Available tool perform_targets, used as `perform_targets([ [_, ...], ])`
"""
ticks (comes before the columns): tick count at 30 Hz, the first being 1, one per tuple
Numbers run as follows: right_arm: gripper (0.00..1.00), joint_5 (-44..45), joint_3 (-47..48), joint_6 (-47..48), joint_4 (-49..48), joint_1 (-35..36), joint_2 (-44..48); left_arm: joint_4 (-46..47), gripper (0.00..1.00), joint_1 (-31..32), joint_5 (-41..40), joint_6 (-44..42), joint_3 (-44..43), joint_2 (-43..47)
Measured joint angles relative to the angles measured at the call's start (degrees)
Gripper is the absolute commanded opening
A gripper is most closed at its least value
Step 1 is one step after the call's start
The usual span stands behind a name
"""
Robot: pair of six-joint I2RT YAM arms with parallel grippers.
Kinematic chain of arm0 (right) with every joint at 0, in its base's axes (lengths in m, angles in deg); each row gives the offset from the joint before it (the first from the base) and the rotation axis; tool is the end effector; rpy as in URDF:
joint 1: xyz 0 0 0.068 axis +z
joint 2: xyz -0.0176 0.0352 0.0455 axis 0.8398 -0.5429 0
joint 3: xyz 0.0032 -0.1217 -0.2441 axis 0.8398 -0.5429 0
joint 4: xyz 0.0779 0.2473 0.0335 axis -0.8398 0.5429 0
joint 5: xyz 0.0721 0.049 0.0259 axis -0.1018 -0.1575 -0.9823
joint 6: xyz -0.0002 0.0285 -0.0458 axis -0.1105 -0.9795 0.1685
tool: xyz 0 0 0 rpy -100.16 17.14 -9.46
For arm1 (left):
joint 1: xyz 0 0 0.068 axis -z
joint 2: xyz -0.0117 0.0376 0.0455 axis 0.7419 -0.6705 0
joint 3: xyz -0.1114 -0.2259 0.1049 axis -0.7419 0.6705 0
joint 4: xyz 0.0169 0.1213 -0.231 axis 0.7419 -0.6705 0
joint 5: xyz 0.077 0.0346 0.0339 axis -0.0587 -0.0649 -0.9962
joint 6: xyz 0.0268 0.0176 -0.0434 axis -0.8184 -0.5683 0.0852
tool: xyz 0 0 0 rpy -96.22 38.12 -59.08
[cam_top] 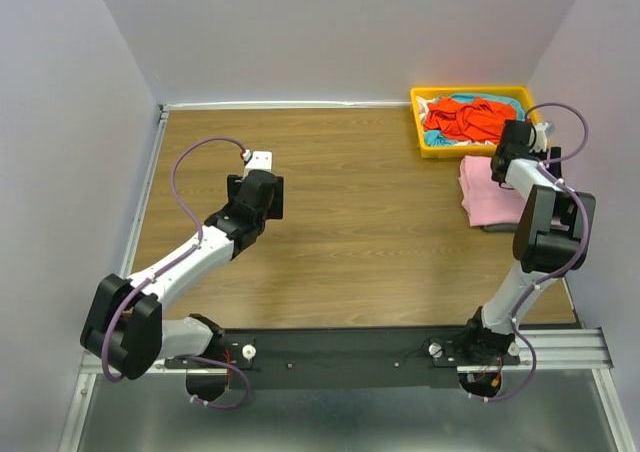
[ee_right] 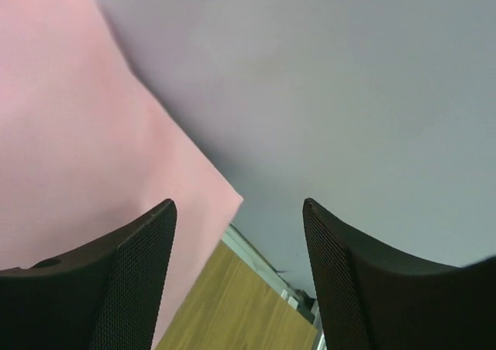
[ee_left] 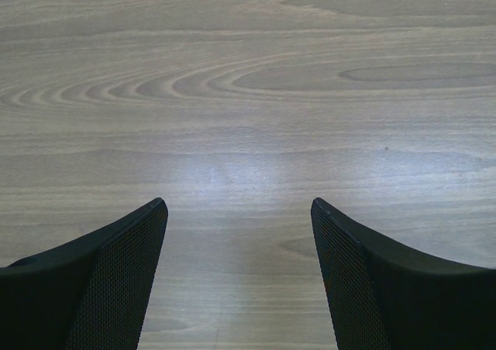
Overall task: Fold and stack the t-shirts
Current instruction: Neatly place the folded tshirt to the corner, then reset both grippers
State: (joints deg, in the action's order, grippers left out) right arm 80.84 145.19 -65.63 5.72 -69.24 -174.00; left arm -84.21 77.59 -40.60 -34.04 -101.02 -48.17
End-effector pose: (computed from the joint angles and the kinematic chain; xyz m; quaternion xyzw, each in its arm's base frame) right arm 0.3811 -0.1116 0.2084 0.1774 0.8207 -0.4863 0.2419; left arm 0.2401 -0.1180 0.2426 -0.0073 0.8735 0.0233 0.4863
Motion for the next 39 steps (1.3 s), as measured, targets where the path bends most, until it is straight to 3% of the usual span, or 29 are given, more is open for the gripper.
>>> perform_targets([
  [6,0.91,6.5,0.2,-0.7,-0.2,0.0,1.4,0.0,0.82,0.0,0.9,0.0,0.0,1.3],
  [12,1.00,5.9,-0.7,-4.5,3.2,0.0,12.9,0.0,0.83,0.0,2.4,0.2,0.0,4.0],
  [17,1.00,-1.6,-0.7,-12.7,9.6,0.0,29.8,0.0,0.84,0.0,3.2,0.9,0.0,7.1],
  [21,1.00,-13.7,-1.0,-19.1,13.4,0.0,47.2,-0.9,0.85,0.0,3.5,2.0,-2.1,10.6],
  [27,1.00,-26.3,-6.4,-24.1,14.6,4.1,67.4,-1.2,0.85,0.0,3.5,3.7,-4.1,20.6],
  [31,1.00,-30.4,-10.8,-24.4,16.2,7.3,76.0,0.5,0.86,0.0,2.3,4.5,-2.9,29.4],
  [39,1.00,-32.2,-15.4,-23.1,19.4,13.5,85.5,3.0,0.86,0.0,-5.0,5.5,10.3,45.5],
])
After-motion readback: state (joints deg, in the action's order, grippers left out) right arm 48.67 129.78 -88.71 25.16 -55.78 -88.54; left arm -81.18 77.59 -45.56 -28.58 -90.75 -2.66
